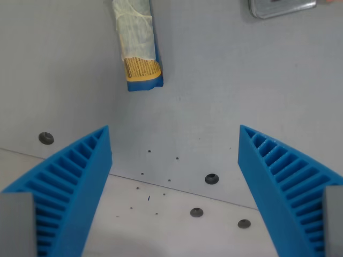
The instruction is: Pick up the blue bag
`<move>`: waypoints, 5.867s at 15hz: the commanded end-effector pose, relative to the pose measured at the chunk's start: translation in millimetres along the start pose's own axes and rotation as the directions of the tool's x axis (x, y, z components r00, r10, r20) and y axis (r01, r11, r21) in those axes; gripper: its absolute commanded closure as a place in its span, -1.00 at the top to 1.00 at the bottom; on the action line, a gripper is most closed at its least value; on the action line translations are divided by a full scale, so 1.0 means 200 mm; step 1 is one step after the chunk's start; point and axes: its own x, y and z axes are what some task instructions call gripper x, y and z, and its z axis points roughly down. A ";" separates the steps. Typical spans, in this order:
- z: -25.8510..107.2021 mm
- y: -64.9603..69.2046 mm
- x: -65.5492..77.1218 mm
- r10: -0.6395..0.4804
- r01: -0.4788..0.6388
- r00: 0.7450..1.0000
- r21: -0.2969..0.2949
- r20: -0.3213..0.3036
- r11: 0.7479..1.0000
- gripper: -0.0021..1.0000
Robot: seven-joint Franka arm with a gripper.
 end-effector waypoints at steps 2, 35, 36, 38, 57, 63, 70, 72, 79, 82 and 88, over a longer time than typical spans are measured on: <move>0.03 -0.02 -0.02 -0.129 0.125 0.988 -0.057 -0.082 0.991 1.00; 0.22 -0.02 0.02 -0.146 0.141 0.986 -0.060 -0.081 0.988 1.00; 0.23 -0.01 0.02 -0.146 0.141 0.986 -0.060 -0.081 0.988 1.00; 0.24 -0.01 0.02 -0.146 0.141 0.986 -0.060 -0.081 0.988 1.00; 0.40 -0.01 0.05 -0.146 0.141 0.986 -0.060 -0.081 0.988 1.00; 0.45 0.00 0.06 -0.146 0.141 0.986 -0.060 -0.081 0.988 1.00; 0.50 0.00 0.07 -0.146 0.141 0.986 -0.060 -0.081 0.988 1.00; 0.52 0.00 0.08 -0.146 0.141 0.986 -0.060 -0.081 0.988 -1.00; 0.52 0.00 0.08 -0.146 0.141 0.986 -0.060 -0.081 0.988 -1.00; 0.52 0.00 0.08 -0.146 0.141 0.986 -0.060 -0.081 0.988 -1.00; 0.52 0.00 0.08 -0.146 0.141 0.986 -0.060 -0.081 0.988 -1.00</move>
